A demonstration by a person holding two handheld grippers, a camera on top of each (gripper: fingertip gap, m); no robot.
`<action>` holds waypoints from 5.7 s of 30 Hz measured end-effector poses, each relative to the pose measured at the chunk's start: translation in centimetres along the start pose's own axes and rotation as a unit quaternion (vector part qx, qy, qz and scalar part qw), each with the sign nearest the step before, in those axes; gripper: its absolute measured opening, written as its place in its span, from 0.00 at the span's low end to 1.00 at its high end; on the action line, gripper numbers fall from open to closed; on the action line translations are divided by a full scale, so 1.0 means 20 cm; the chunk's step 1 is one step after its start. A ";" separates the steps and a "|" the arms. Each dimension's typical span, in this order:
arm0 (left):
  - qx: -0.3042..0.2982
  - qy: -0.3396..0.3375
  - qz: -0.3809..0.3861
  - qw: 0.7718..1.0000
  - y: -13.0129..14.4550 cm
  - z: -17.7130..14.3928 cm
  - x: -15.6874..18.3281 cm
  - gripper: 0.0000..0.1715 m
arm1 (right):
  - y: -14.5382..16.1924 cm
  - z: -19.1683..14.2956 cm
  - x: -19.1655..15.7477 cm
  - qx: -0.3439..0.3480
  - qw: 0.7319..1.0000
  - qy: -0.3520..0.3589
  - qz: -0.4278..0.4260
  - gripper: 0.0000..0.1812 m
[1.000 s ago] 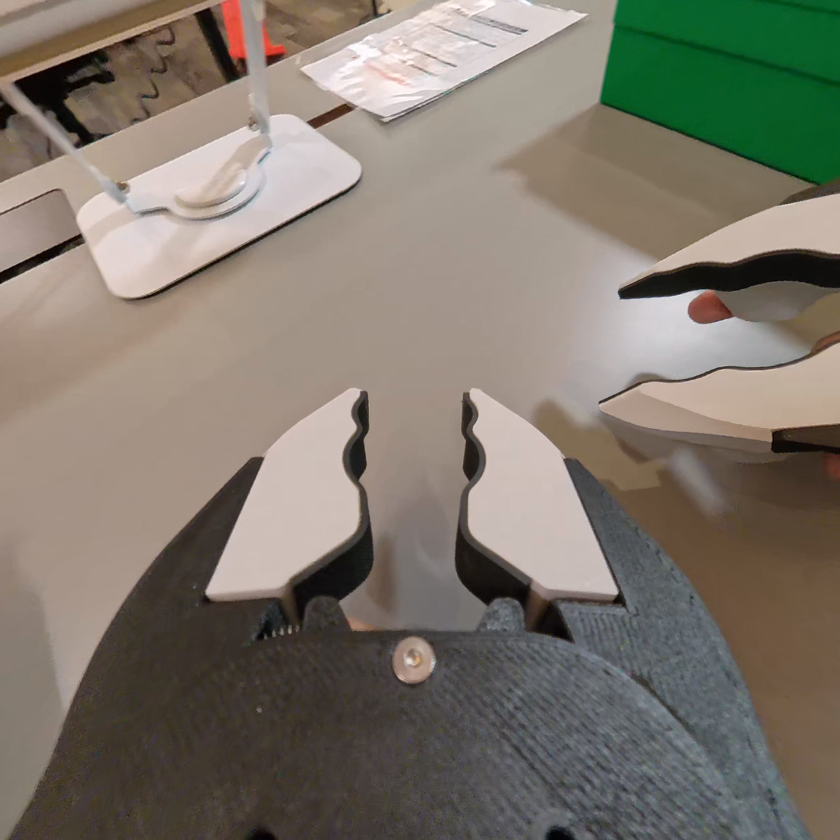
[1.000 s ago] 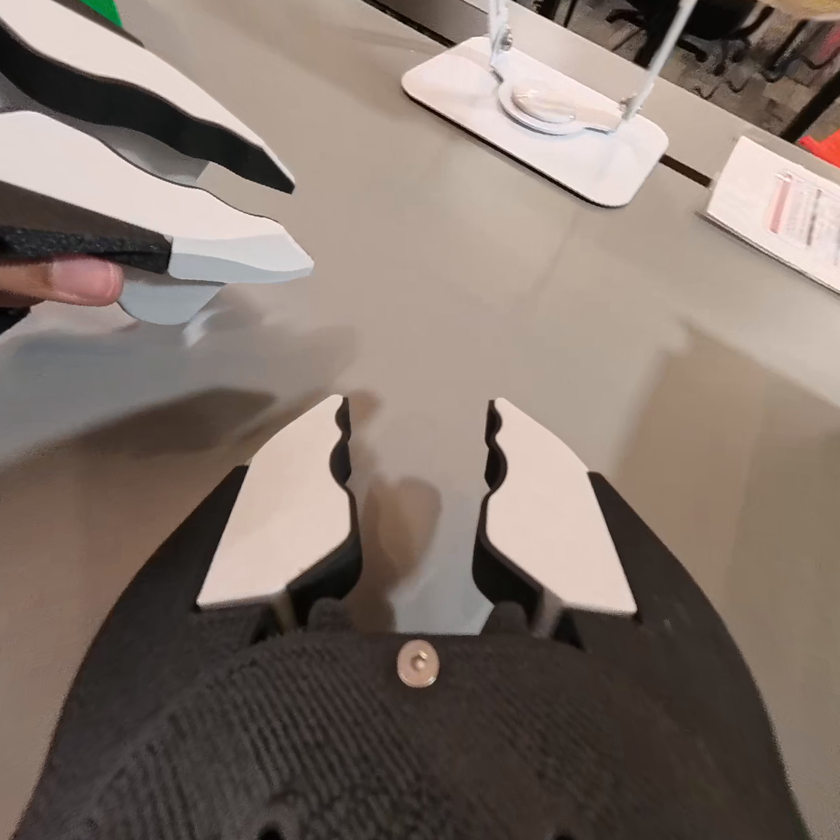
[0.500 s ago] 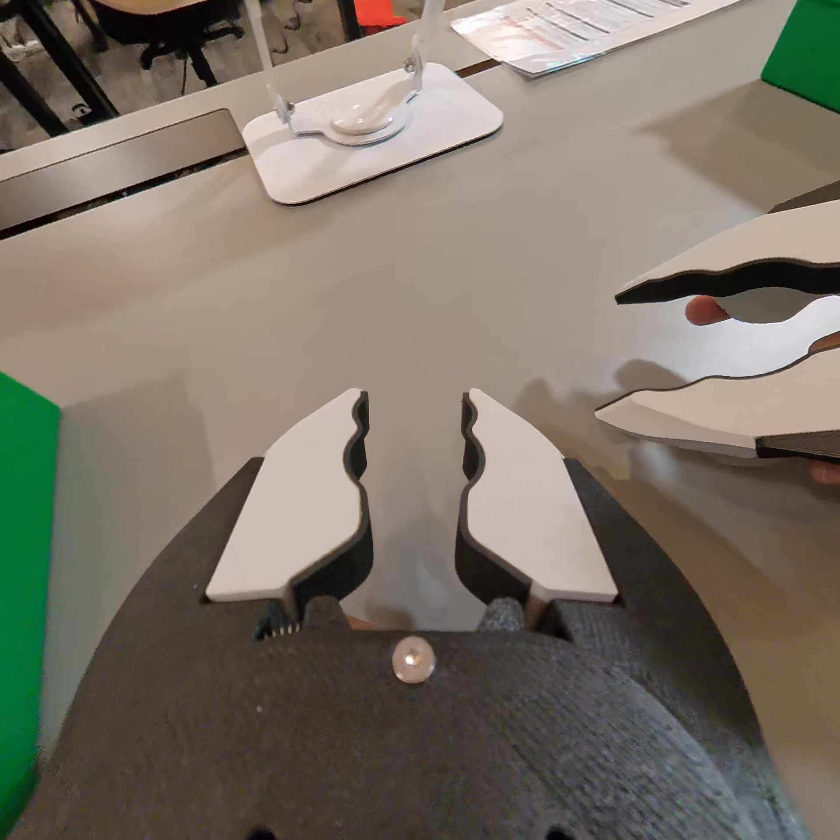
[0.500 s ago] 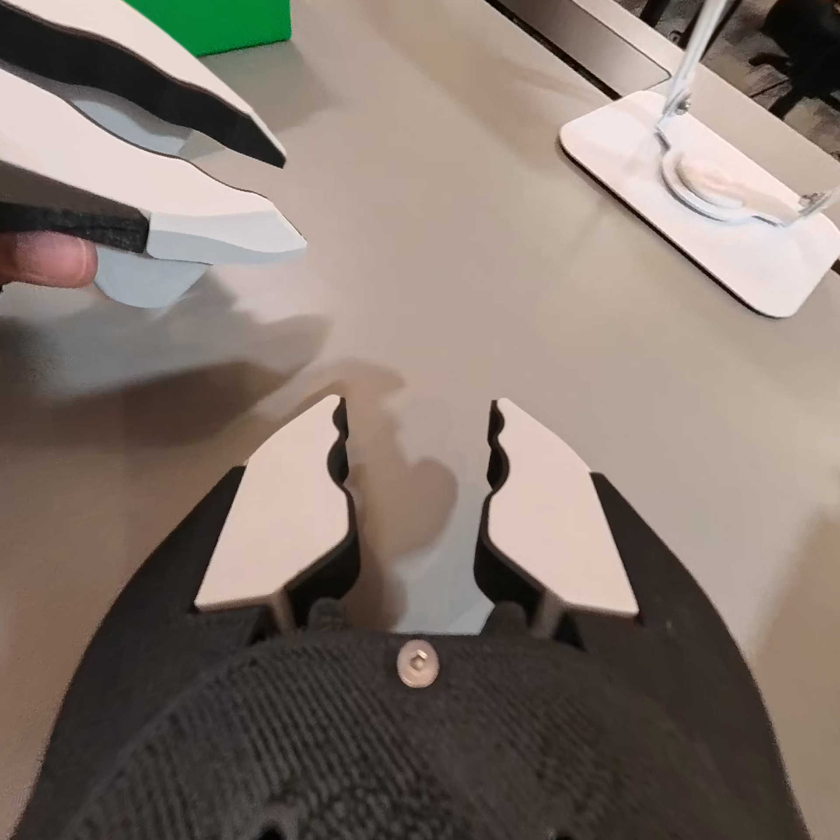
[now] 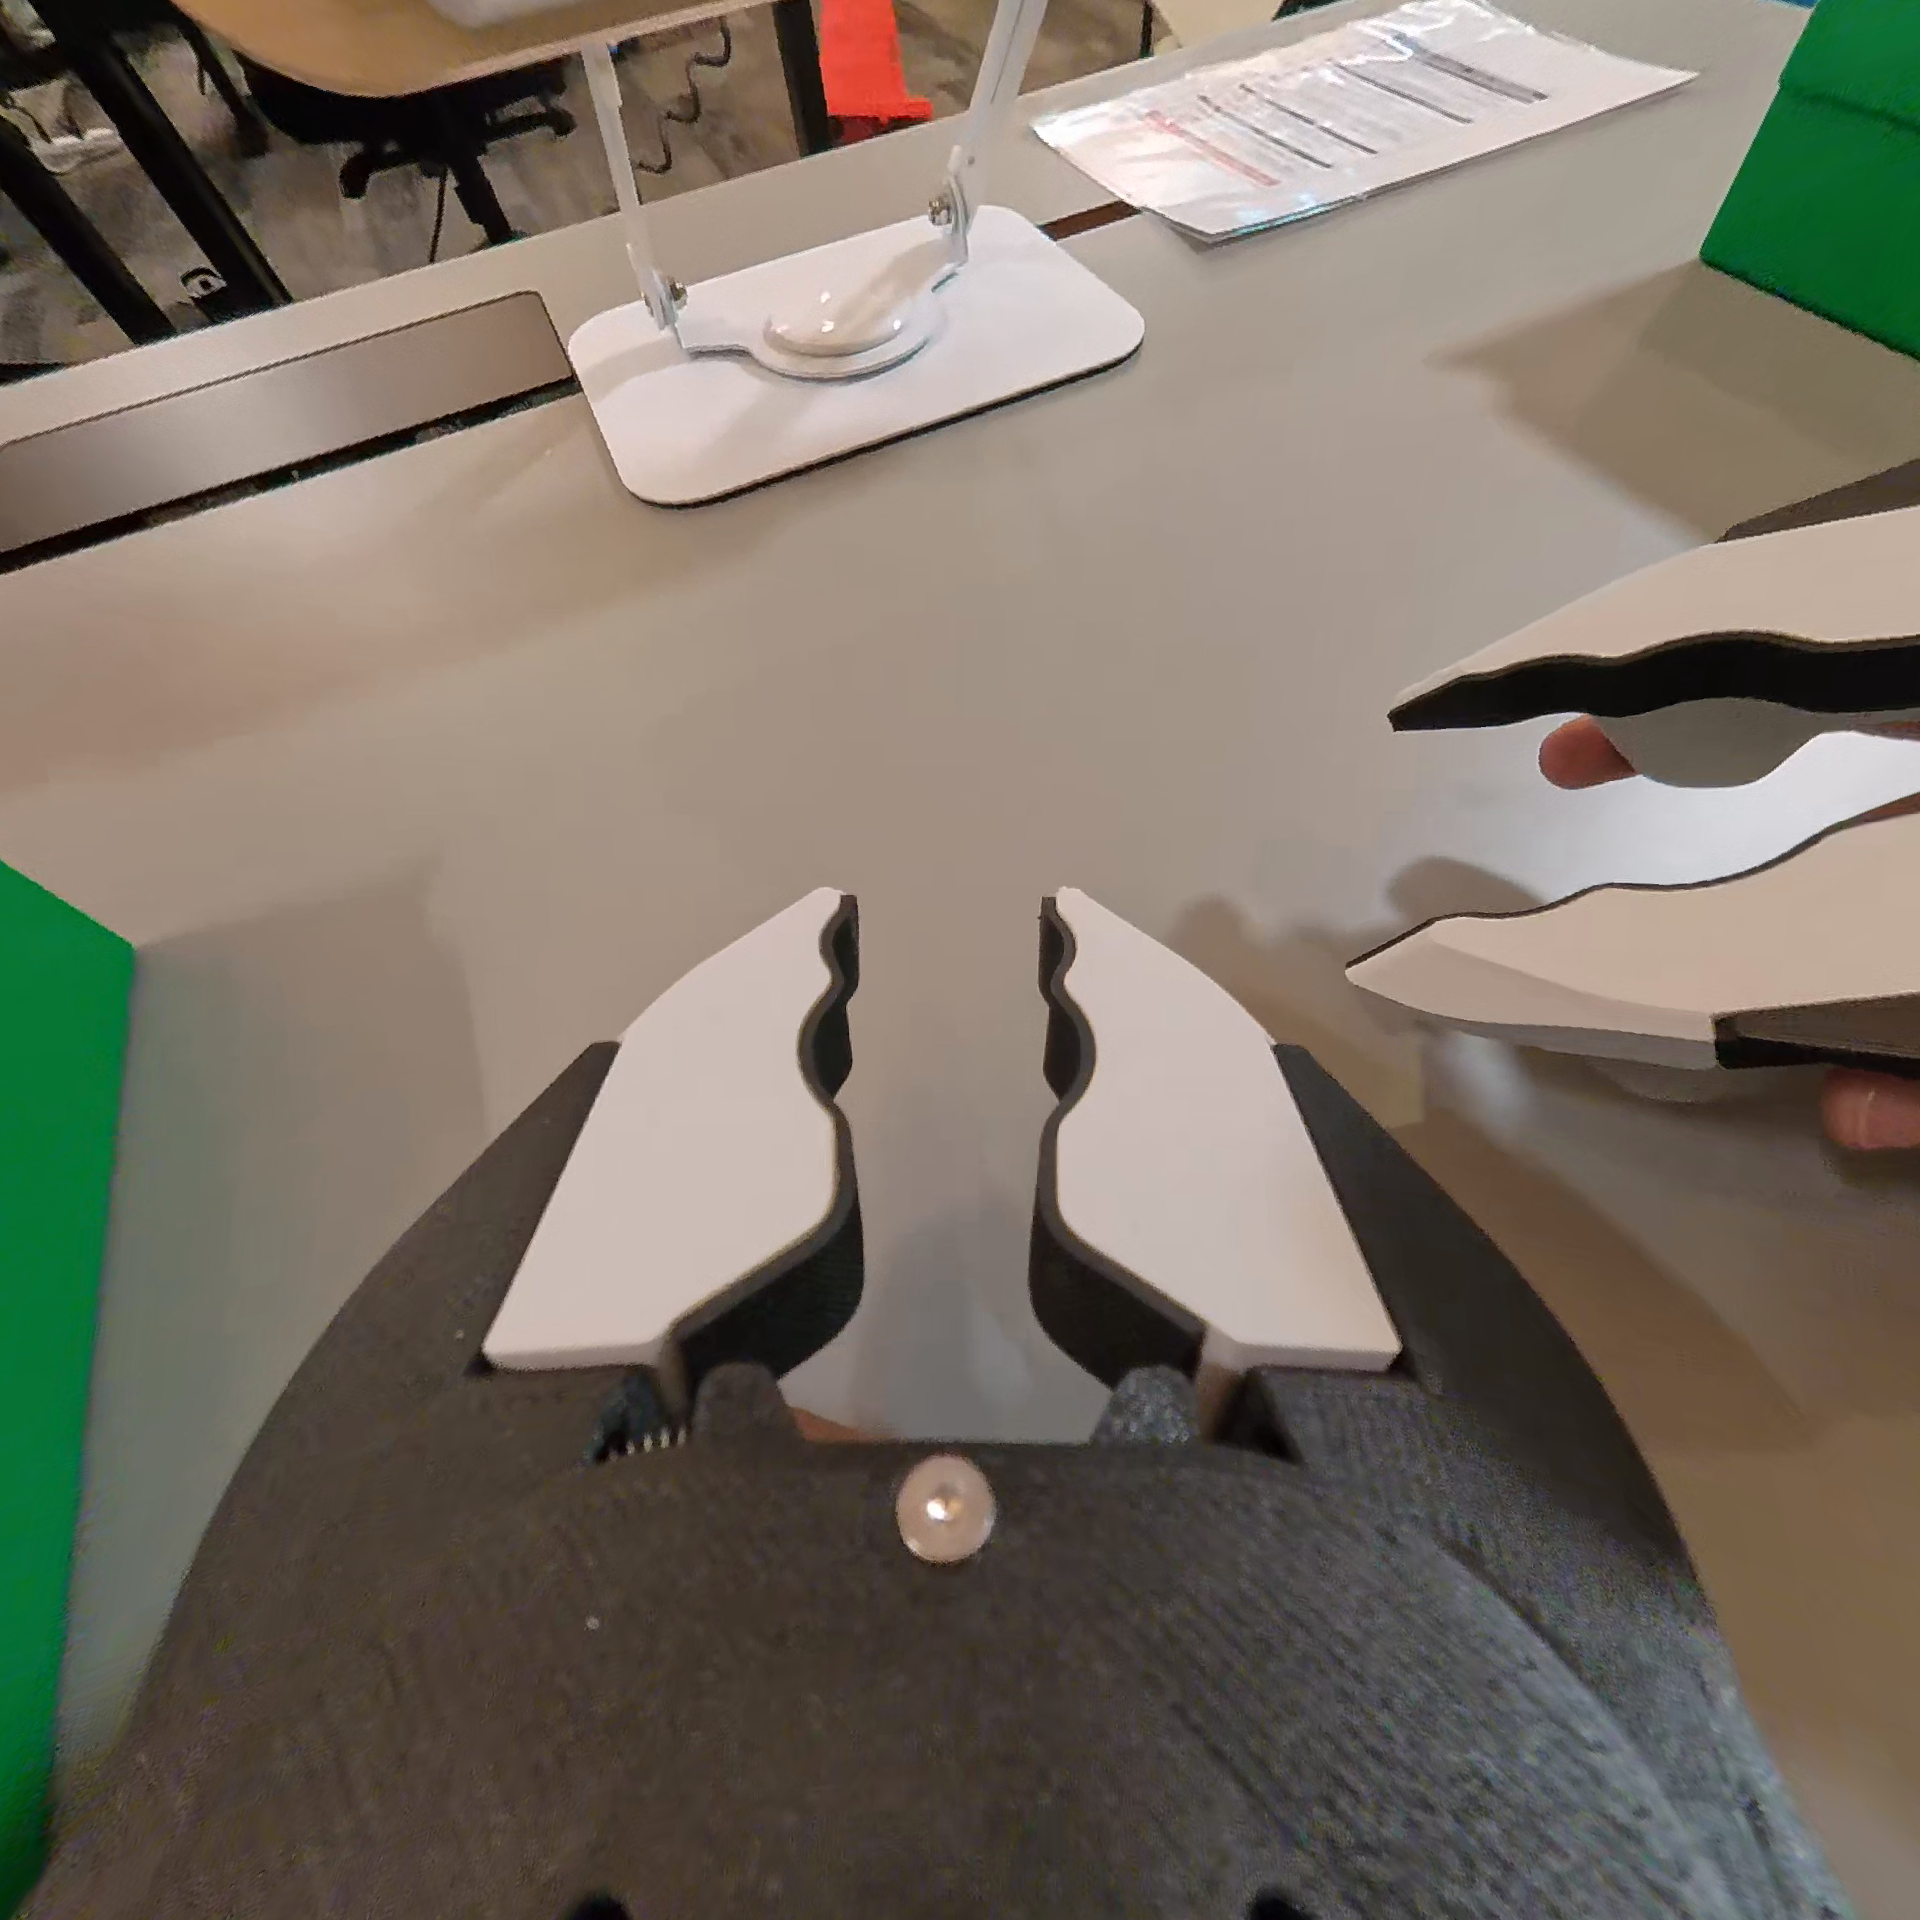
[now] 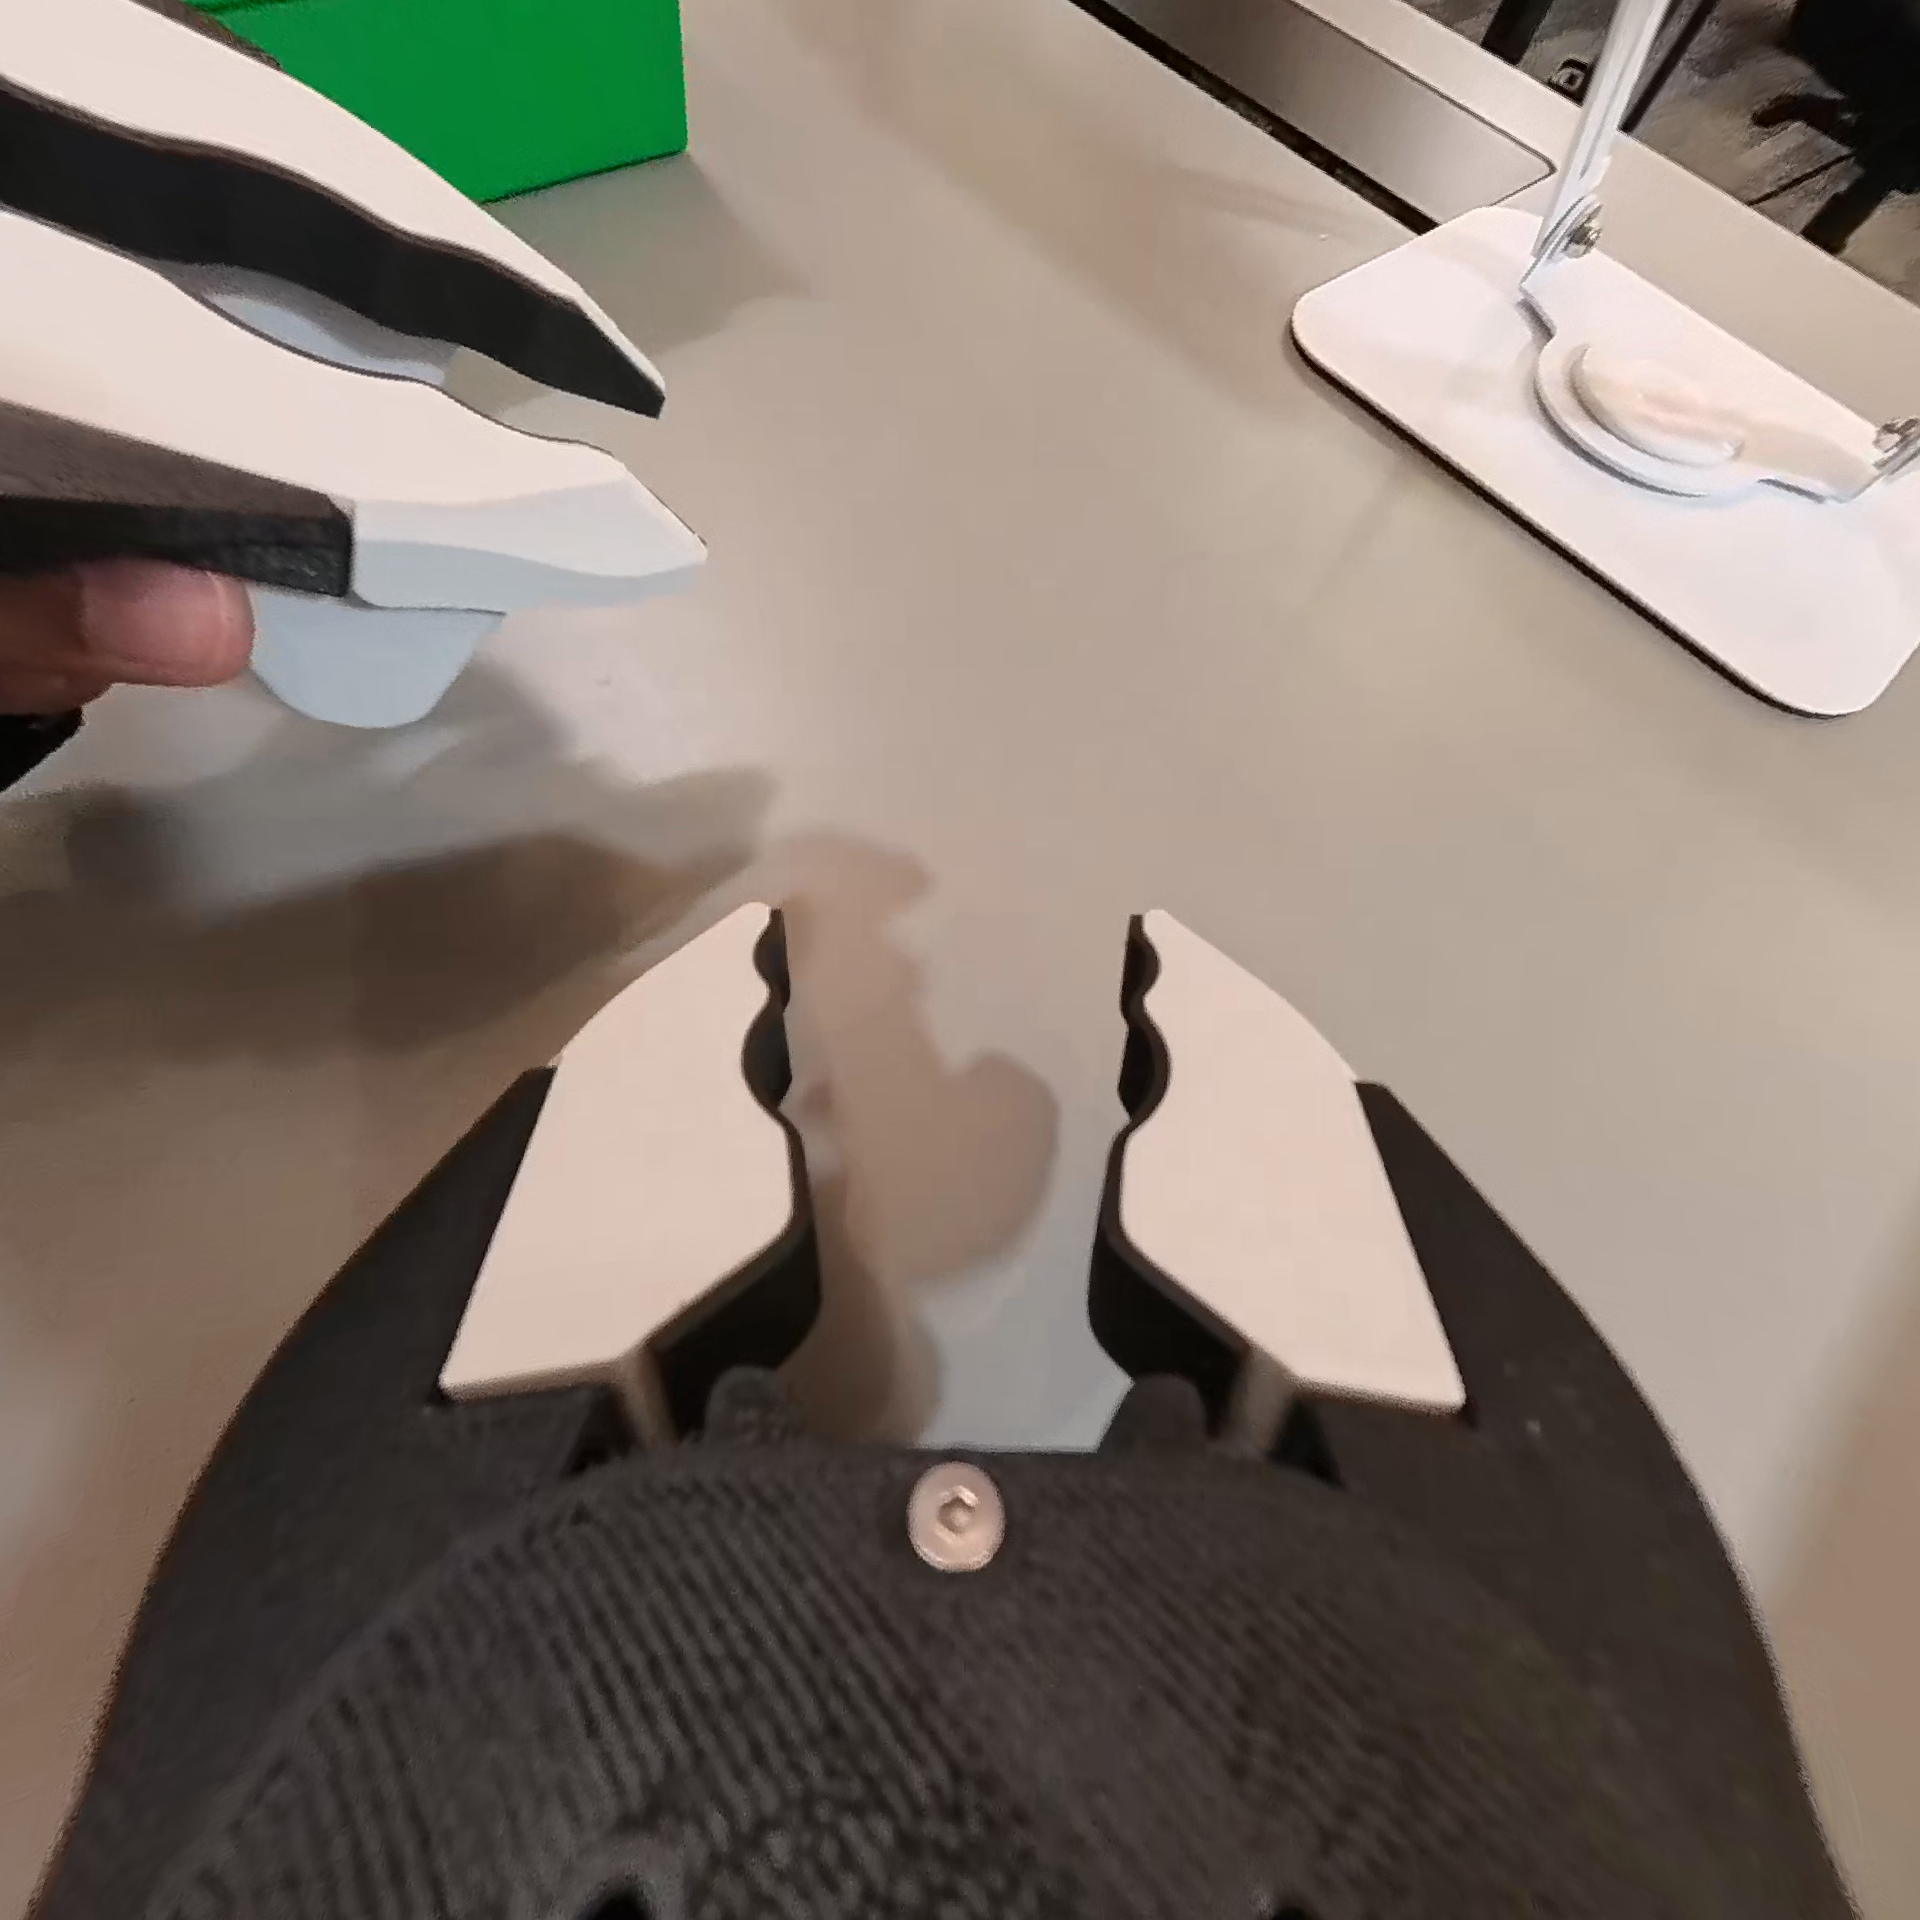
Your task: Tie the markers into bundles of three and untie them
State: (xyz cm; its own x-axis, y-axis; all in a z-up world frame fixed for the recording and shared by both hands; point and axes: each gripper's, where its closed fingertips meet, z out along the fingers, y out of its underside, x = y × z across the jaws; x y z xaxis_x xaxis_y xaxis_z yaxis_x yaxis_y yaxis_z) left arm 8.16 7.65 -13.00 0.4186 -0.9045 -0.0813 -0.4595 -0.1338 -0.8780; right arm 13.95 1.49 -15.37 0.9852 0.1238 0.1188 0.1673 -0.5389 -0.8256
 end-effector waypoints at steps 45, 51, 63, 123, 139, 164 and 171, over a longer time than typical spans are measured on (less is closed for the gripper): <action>-0.302 -0.178 -0.189 0.917 0.66 -0.74 -1.24 0.28 | 0.02 0.00 0.01 -0.012 1.000 0.001 0.005 0.36; -0.303 -0.171 -0.190 0.918 0.65 -0.75 -1.23 0.26 | 0.02 0.00 0.01 -0.012 1.000 0.001 0.005 0.36; -0.329 -0.169 -0.179 0.912 0.70 -0.73 -1.23 0.22 | 0.02 0.00 0.01 -0.011 1.000 0.000 0.006 0.36; -0.373 -0.112 -0.138 0.911 0.75 -0.68 -1.21 0.23 | 0.07 -0.06 0.03 -0.016 1.000 0.013 0.008 0.36; -0.308 -0.104 -0.174 0.930 0.65 -0.67 -1.24 0.15 | 0.07 -0.06 0.03 -0.016 1.000 0.013 0.008 0.35; -0.003 -0.146 -0.154 0.977 -0.11 -0.85 -1.28 0.11 | 0.07 -0.06 0.03 -0.015 1.000 0.013 0.008 0.35; 0.083 -0.034 -0.124 0.988 -0.43 -0.87 -0.95 0.11 | 0.06 -0.06 0.03 -0.011 1.000 0.010 0.017 0.35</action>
State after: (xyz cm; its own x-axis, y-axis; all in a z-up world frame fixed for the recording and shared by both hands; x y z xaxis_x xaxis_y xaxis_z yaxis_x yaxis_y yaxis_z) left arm -9.55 18.96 4.32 0.5571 -0.8219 0.1191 -0.2037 -0.2742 -0.9398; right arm 14.89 -0.19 -15.65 0.9909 0.0889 0.1013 0.1338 -0.5607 -0.8171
